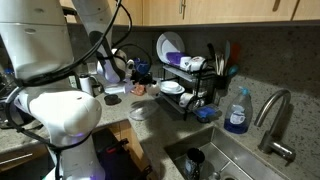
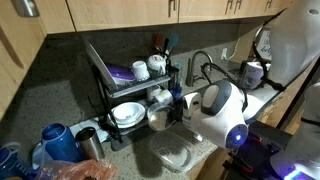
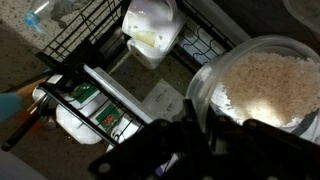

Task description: Pour the contents in the clear bowl on the right into the bowl on the left

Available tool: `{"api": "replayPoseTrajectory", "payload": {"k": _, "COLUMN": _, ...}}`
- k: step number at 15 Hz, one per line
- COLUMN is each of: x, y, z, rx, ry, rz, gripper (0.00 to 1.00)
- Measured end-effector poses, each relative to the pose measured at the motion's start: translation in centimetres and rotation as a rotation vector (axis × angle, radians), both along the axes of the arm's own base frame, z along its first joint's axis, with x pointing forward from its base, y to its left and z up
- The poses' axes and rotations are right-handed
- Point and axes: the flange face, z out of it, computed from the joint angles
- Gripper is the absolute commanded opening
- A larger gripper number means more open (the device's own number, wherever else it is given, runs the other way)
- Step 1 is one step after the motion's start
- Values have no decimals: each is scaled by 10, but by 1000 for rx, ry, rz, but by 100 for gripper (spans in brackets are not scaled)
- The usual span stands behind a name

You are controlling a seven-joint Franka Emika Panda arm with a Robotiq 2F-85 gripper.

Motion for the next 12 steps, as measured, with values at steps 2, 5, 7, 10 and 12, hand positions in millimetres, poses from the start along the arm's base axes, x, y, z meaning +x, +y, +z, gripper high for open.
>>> {"api": "replayPoseTrajectory", "payload": {"k": 2, "x": 0, "y": -1, "z": 0, "rx": -3, "ry": -3, "rz": -3, "gripper": 3}}
{"api": "replayPoseTrajectory", "payload": {"k": 5, "x": 0, "y": -1, "z": 0, "rx": -2, "ry": -5, "rz": -5, "gripper": 3}}
{"api": "replayPoseTrajectory", "payload": {"k": 7, "x": 0, "y": -1, "z": 0, "rx": 6, "ry": -9, "rz": -11, "gripper": 3}}
{"api": "replayPoseTrajectory", "payload": {"k": 10, "x": 1, "y": -2, "z": 0, "rx": 7, "ry": -16, "rz": -17, "gripper": 3}}
{"api": "replayPoseTrajectory", "payload": {"k": 12, "x": 2, "y": -3, "z": 0, "rx": 2, "ry": -23, "rz": -23, "gripper": 3}}
